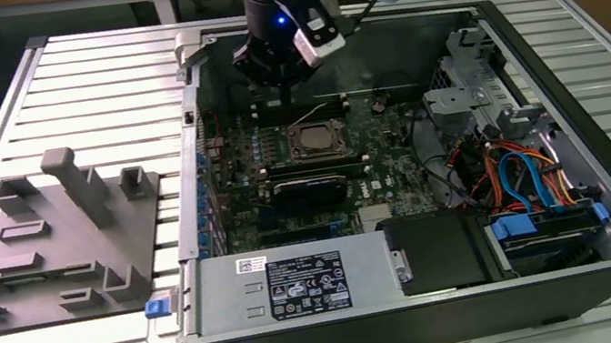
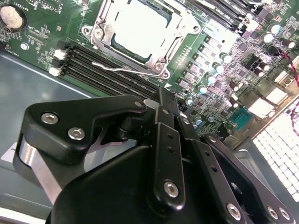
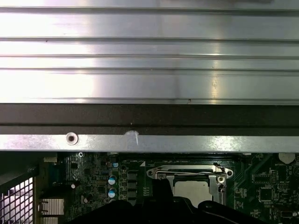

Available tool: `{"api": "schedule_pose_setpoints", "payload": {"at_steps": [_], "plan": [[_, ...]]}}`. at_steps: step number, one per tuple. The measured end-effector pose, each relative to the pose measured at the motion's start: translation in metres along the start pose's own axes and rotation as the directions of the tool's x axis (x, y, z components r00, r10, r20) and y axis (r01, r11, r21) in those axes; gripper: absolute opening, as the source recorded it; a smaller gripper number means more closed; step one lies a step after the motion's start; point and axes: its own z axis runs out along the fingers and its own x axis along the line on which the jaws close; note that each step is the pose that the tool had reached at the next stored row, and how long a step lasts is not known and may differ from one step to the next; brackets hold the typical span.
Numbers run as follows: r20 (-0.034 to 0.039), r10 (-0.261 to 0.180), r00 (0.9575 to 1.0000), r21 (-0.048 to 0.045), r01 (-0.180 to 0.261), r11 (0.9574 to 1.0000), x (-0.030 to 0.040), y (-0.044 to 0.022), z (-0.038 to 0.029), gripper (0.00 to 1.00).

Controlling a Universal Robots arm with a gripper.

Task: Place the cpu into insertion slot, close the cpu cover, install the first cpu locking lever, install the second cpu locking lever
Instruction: 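Install the first cpu locking lever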

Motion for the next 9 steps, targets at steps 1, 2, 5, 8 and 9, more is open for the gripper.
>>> {"api": "schedule_pose_setpoints", "payload": {"at_steps": [1, 2, 5, 8, 9], "plan": [[-0.0001, 0.0, 1.0, 0.0001, 0.0, 1.0, -0.0001, 0.0, 0.0, 0.1], [-0.0001, 0.0, 1.0, 0.0001, 0.0, 1.0, -0.0002, 0.0, 0.0, 0.1], [0.0, 0.0, 1.0, 0.0, 0.0, 1.0, -0.0005, 0.0, 0.0001, 0.1], [-0.0001, 0.0, 1.0, 0.0001, 0.0, 1.0, -0.0004, 0.0, 0.0001, 0.1], [-0.0001, 0.0, 1.0, 0.0, 0.0, 1.0, -0.0004, 0.0, 0.0001, 0.1]]}}
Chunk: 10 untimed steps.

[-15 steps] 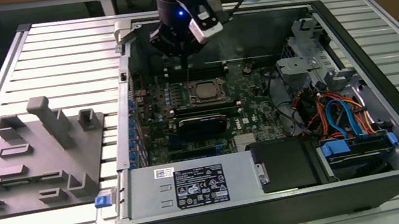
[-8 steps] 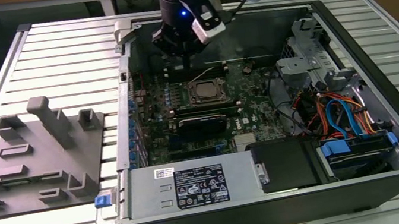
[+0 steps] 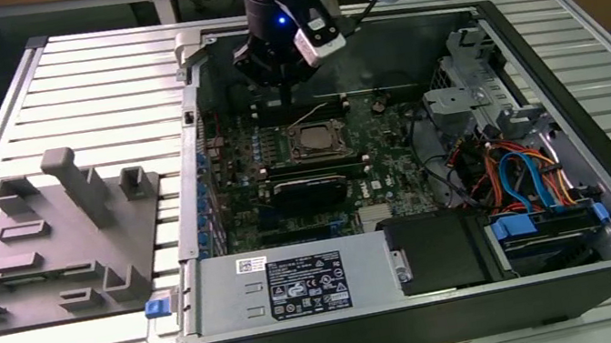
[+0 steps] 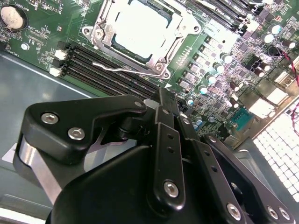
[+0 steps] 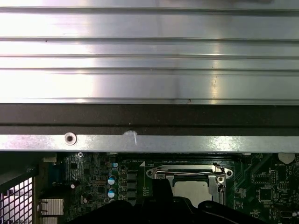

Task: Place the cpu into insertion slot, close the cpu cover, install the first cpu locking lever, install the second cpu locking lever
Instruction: 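Install the first cpu locking lever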

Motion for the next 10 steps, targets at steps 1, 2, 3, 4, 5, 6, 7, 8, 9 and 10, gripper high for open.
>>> {"api": "schedule_pose_setpoints", "payload": {"at_steps": [1, 2, 3, 4, 5, 6, 7, 8, 9, 10], "plan": [[0.0, 0.0, 1.0, 0.0, 0.0, 1.0, 0.0, 0.0, 0.0, 0.1], [0.0, 0.0, 1.0, 0.0, 0.0, 1.0, 0.0, 0.0, 0.0, 0.1], [0.0, 0.0, 1.0, 0.0, 0.0, 1.0, 0.0, 0.0, 0.0, 0.1], [0.0, 0.0, 1.0, 0.0, 0.0, 1.0, 0.0, 0.0, 0.0, 0.1], [-0.0001, 0.0, 1.0, -0.0002, 0.0, 1.0, 0.0, 0.0, 0.0001, 0.1], [-0.0001, 0.0, 1.0, -0.0017, 0.0, 1.0, 0.0, 0.0, 0.0003, 0.1], [-0.0001, 0.0, 1.0, -0.0051, 0.0, 1.0, -0.0001, 0.0, 0.0009, 0.1], [-0.0003, 0.0, 1.0, -0.0108, 0.0, 0.9999, 0.0, -0.0001, 0.0017, 0.1], [-0.0003, 0.0, 1.0, -0.02, 0.0, 0.9998, 0.0, -0.0004, 0.0023, 0.1], [-0.0004, 0.0, 1.0, -0.0302, 0.0, 0.9995, 0.0, -0.0007, 0.0028, 0.1]]}}
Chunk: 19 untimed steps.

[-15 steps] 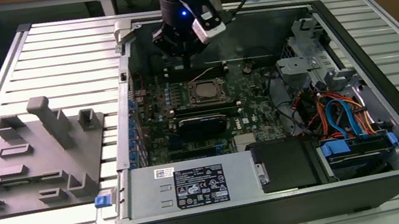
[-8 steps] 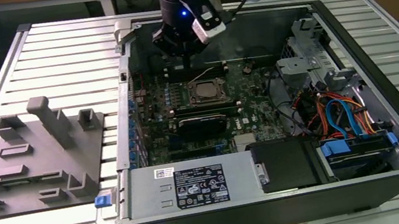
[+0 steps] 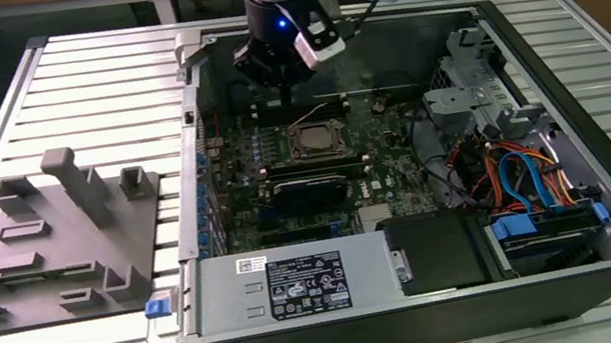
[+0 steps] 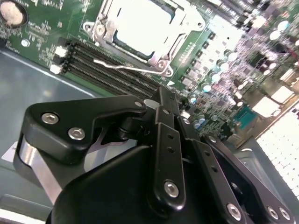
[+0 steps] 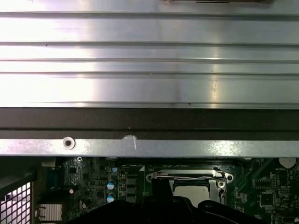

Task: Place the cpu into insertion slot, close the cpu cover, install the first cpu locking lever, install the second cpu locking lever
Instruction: 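Install the first cpu locking lever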

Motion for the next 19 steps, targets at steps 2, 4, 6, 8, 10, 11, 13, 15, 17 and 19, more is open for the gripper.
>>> {"api": "schedule_pose_setpoints", "payload": {"at_steps": [2, 4, 6, 8, 10, 11, 13, 15, 17, 19], "plan": [[-0.0001, 0.001, 1.0, -0.0126, -0.001, 0.9999, -0.0001, -0.0008, 0.0019, 0.1], [0.0, 0.002, 1.0, -0.0161, -0.002, 0.9999, -0.0002, -0.001, 0.0045, 0.1], [0.0, 0.002, 1.0, -0.0172, -0.002, 0.9998, -0.0005, -0.0011, 0.0072, 0.1], [-0.0002, 0.002, 1.0, -0.0173, -0.002, 0.9998, -0.0019, -0.0012, 0.0097, 0.1], [-0.0001, 0.003, 1.0, -0.018, -0.003, 0.9998, -0.0054, -0.0012, 0.0111, 0.1], [0.0, 0.002, 1.0, -0.019, -0.002, 0.9998, -0.0071, -0.0013, 0.0116, 0.1], [-0.0003, 0.002, 1.0, -0.0199, -0.002, 0.9998, -0.011, -0.0012, 0.0123, 0.1], [-0.0002, 0.002, 1.0, -0.0202, -0.002, 0.9998, -0.0118, -0.0013, 0.0127, 0.1], [-0.0002, 0.002, 1.0, -0.021, -0.002, 0.9998, -0.0119, -0.0012, 0.0129, 0.1], [-0.0002, 0.002, 1.0, -0.0217, -0.002, 0.9998, -0.0119, -0.0012, 0.0129, 0.1]]}}
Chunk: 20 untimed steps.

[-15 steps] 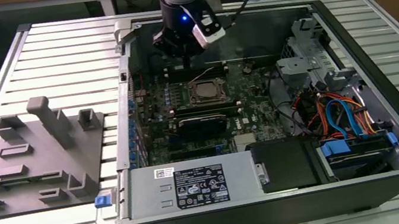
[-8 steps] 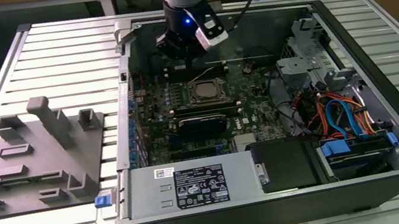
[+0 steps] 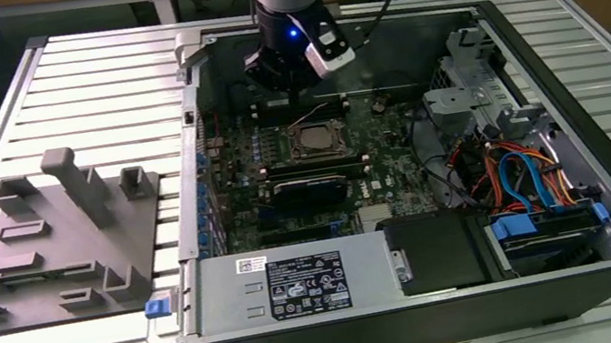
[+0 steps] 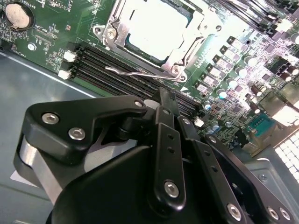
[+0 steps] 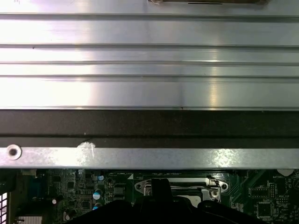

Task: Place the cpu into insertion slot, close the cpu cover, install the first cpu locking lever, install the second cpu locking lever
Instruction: 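Install the first cpu locking lever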

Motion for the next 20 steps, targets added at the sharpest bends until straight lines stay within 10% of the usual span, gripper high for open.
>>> {"api": "schedule_pose_setpoints", "payload": {"at_steps": [10, 11, 20], "plan": [[0.0, 0.0, 1.0, -0.0007, 0.0, 1.0, 0.0, 0.0, 0.0001, 0.1], [-0.0004, 0.0, 1.0, -0.0237, 0.0, 0.9997, 0.0001, -0.0008, 0.011, 0.1], [-0.0005, 0.0, 1.0, -0.029, 0.0, 0.9996, 0.0002, -0.0009, 0.0131, 0.1]]}}
